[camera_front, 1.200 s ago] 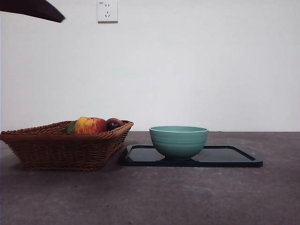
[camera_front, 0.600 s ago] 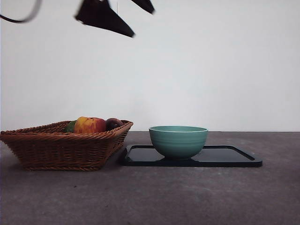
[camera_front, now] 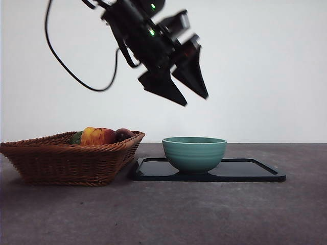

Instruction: Pick up the wifruite, put it on the bowl, pick up the plate, put it on desk

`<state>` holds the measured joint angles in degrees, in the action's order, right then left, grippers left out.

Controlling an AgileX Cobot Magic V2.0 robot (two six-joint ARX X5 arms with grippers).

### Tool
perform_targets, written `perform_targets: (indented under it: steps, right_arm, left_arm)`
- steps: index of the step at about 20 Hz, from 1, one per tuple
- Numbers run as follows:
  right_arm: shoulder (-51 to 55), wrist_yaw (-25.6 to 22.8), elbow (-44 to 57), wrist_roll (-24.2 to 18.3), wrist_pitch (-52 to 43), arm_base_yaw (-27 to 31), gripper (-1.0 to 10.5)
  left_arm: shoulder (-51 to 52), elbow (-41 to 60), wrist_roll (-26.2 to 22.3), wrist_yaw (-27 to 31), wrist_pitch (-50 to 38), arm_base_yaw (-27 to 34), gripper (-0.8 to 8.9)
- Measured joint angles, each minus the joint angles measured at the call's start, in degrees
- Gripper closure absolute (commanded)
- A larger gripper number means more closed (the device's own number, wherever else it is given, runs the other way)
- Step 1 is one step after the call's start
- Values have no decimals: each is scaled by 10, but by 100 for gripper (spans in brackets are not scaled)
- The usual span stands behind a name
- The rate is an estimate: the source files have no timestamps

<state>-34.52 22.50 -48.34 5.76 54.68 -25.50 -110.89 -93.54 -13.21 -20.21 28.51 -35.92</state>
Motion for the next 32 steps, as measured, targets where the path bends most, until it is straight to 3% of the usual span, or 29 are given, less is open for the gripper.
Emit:
perform_targets:
  steps: [7,32]
  right_arm:
    - [0,0,0,0,16,0,717]
    - [0,0,0,0,18,0,717]
  left_arm:
    - [-53,0,-58,49,-24,-24,470]
    - [-99,0,-88,53,-30,-25,474]
